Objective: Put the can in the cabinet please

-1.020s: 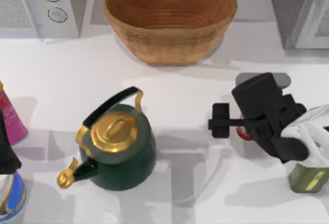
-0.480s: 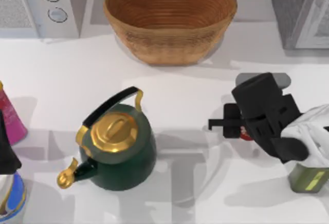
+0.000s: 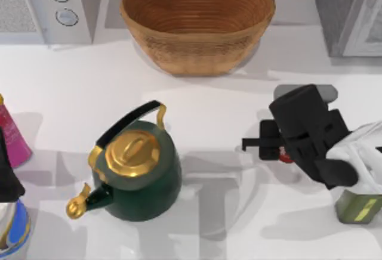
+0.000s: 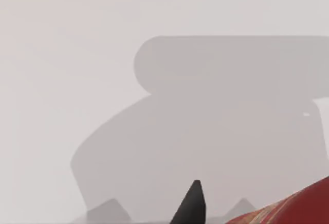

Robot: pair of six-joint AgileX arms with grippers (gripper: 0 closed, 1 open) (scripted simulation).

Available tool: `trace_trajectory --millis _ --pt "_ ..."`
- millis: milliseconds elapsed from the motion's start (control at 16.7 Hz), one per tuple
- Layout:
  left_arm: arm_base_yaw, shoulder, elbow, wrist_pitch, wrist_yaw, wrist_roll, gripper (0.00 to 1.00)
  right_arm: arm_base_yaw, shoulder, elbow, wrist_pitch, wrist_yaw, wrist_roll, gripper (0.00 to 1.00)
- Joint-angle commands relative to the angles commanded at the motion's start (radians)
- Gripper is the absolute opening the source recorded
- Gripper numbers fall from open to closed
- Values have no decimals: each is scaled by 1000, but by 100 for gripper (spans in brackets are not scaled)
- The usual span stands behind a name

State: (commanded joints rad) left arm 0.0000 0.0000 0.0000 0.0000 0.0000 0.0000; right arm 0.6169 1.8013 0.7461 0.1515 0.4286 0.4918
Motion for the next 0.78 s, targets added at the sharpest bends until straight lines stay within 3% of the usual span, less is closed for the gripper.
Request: trace_trajectory --millis 360,780 --pt "0 0 0 0 0 0 100 2 -31 49 -70 2 2 0" --pt "0 0 0 0 0 0 100 1 -202 268 -495 -1 -1 0"
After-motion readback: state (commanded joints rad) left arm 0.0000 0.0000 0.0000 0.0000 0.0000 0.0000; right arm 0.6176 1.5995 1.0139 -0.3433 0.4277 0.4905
